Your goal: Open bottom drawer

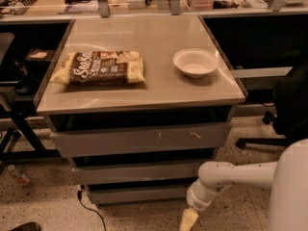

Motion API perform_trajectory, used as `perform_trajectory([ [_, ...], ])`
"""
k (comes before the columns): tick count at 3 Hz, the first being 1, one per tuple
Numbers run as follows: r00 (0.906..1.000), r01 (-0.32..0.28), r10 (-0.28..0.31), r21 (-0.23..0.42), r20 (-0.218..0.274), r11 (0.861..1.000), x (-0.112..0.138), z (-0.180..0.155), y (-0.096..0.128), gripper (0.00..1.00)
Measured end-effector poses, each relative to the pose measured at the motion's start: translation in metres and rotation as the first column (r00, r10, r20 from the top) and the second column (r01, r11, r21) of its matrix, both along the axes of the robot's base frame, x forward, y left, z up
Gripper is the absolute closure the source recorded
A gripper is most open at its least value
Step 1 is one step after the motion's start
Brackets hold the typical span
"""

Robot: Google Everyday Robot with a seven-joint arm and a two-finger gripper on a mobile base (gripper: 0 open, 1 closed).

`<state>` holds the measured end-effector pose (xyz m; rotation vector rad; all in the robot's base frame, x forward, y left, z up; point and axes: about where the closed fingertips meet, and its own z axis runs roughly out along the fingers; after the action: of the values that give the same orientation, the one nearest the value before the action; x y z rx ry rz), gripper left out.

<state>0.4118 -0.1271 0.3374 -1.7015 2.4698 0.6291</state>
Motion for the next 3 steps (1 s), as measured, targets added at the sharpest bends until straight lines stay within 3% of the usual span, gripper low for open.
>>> perform_trajectory([
  [1, 0.9987, 0.048, -0.048, 0.001, 0.016, 0.999, 0.016, -0.027, -0.001, 0.0],
  [2, 0.9951, 0.088, -0.088, 0.006, 0.044, 0.996, 0.057, -0.064, -0.008, 0.0],
  [3, 0.9951, 0.088, -0.088, 0.006, 0.044, 0.996, 0.057, -0.064, -0.008, 0.0],
])
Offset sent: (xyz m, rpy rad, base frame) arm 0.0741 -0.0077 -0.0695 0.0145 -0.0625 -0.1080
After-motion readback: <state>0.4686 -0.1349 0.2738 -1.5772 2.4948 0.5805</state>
